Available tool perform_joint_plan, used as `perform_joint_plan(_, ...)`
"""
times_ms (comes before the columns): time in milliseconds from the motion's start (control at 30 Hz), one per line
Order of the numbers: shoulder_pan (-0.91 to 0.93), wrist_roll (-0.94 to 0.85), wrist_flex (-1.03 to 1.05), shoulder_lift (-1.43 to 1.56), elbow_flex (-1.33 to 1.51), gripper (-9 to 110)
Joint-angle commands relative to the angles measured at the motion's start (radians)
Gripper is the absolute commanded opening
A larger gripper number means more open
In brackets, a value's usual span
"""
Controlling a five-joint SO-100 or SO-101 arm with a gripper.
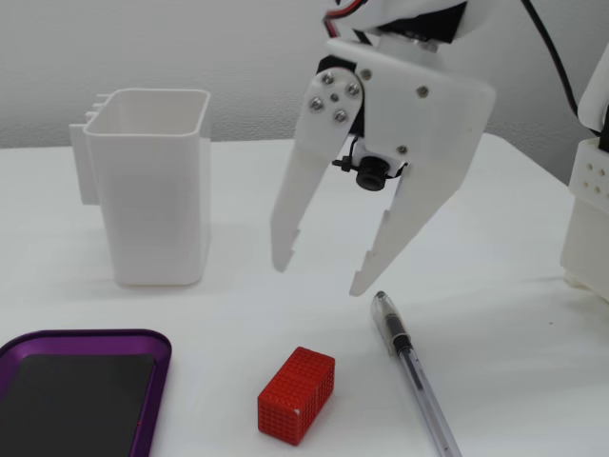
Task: Pick up the cube and place it in the box.
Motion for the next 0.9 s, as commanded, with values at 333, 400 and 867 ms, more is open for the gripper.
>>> perform_joint_plan(333,-0.057,0.11,-0.215,-0.15,0.015,30)
perform_joint_plan(400,-0.057,0.117,-0.253,-0.166,0.037,30)
perform_joint_plan(867,-0.058,0.127,-0.196,-0.163,0.103,30)
